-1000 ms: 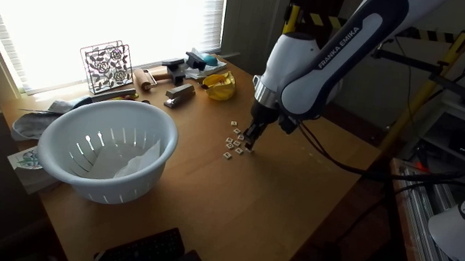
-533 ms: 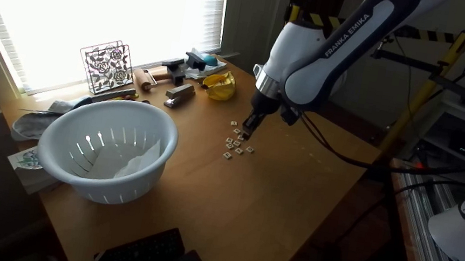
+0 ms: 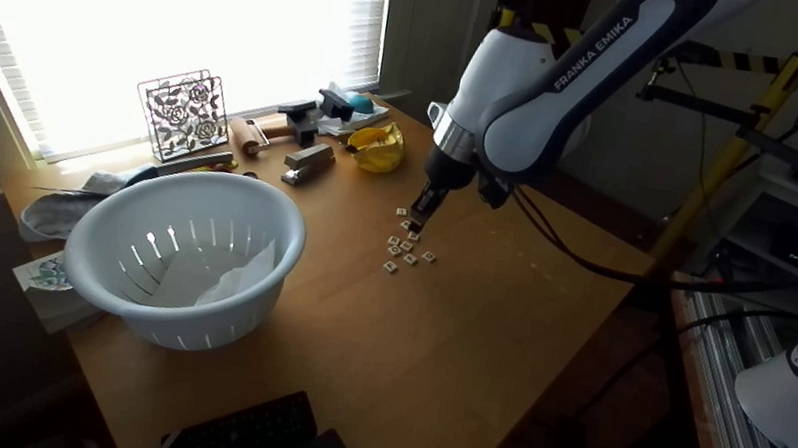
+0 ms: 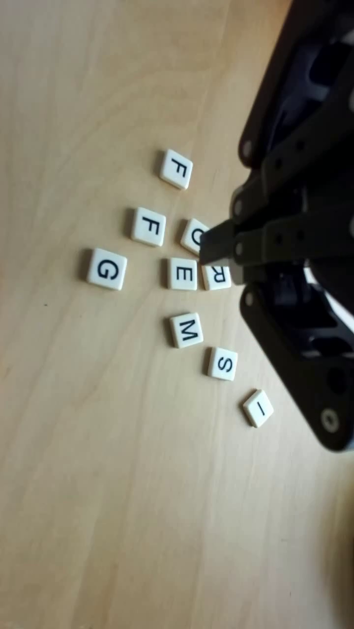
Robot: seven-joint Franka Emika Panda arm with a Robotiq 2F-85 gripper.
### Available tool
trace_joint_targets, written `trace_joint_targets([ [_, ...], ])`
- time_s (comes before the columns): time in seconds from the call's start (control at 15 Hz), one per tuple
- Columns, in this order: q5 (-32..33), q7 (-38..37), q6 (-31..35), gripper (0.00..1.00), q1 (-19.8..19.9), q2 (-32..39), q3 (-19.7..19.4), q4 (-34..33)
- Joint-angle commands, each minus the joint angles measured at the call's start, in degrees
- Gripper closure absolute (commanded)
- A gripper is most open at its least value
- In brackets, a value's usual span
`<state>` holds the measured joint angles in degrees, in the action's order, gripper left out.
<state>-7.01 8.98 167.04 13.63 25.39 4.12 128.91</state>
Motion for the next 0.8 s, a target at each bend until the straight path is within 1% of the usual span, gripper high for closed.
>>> trace_joint_targets([
  [0.0,-0.1,1.6,-0.9,1.00,0.3,2.1,0.5,-2.6],
  [0.27,0.9,0.7,-2.0,1.00,-0.6,4.4,-0.7,-5.0],
  [0.73,1.3,0.4,-3.2,1.00,-1.0,7.6,-1.2,-8.0],
])
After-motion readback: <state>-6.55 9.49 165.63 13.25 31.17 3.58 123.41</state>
